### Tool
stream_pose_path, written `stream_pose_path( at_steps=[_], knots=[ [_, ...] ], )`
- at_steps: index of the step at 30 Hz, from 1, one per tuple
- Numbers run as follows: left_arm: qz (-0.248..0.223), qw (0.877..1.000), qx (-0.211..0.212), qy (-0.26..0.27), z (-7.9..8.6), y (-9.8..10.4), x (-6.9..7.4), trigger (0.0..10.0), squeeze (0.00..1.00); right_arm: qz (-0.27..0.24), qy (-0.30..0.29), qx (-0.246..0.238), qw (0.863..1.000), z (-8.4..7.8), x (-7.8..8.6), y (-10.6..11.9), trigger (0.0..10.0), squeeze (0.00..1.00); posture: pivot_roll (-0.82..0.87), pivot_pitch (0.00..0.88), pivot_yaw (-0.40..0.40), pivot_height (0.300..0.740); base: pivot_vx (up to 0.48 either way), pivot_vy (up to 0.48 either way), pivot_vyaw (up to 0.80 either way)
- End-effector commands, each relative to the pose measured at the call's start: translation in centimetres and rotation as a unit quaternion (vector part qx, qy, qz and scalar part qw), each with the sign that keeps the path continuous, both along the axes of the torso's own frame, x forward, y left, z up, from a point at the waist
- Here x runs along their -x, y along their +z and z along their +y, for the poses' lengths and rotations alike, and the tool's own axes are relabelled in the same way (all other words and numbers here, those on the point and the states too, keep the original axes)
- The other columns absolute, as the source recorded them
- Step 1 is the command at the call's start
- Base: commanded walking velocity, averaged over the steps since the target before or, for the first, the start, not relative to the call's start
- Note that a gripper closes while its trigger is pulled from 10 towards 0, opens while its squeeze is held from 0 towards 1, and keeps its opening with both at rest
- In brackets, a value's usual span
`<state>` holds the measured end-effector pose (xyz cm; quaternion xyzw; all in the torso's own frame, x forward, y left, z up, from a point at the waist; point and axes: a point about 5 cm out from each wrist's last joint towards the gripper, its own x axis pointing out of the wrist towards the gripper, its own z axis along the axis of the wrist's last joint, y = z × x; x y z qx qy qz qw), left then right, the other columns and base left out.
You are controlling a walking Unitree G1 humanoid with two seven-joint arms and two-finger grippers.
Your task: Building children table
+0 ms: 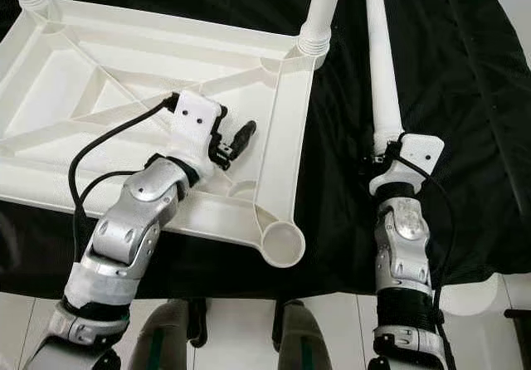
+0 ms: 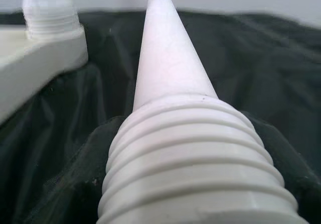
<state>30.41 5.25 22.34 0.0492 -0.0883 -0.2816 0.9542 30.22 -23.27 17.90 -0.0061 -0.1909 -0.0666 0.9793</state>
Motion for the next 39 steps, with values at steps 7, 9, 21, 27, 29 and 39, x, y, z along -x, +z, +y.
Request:
stream_pose_path(
  at_steps=[7,9,21,27,29,39],
  knots=[
    [-0.010,0.997,0.038,-0.070,-0.9,1.2,-0.8,10.0,0.00,-0.027,-0.067,0.041,0.997,-0.4,1.5,1.7,10.0,0.00,0.04,0.100,0.002,0.740,0.000,0.000,0.00],
    [-0.012,0.996,0.043,-0.079,-0.9,1.4,-1.0,10.0,0.00,-0.028,-0.076,0.048,0.996,-0.5,1.7,2.0,10.0,0.00,0.03,0.079,0.009,0.740,0.000,0.000,0.00],
    [-0.015,0.978,0.102,-0.180,-1.2,3.3,-1.4,10.0,1.00,-0.122,-0.048,0.040,0.990,0.2,2.7,5.2,10.0,0.00,0.02,0.017,0.027,0.740,0.000,0.000,0.00],
    [0.011,0.972,0.113,-0.206,-1.2,3.8,-1.7,10.0,0.03,-0.165,-0.014,0.062,0.984,1.2,2.2,7.9,10.0,0.00,0.03,0.005,0.021,0.740,0.000,0.000,0.00],
    [0.017,0.968,0.114,-0.221,-1.2,4.0,-1.6,10.0,0.00,-0.177,-0.003,0.067,0.982,1.6,2.2,8.7,10.0,0.00,0.03,0.004,0.020,0.740,0.000,0.000,0.00],
    [0.045,0.944,0.171,-0.279,-1.5,6.1,-1.3,10.0,0.00,-0.222,0.057,0.089,0.969,3.6,2.6,11.2,10.0,0.00,0.03,0.000,0.016,0.740,0.000,0.000,0.00]
  ],
)
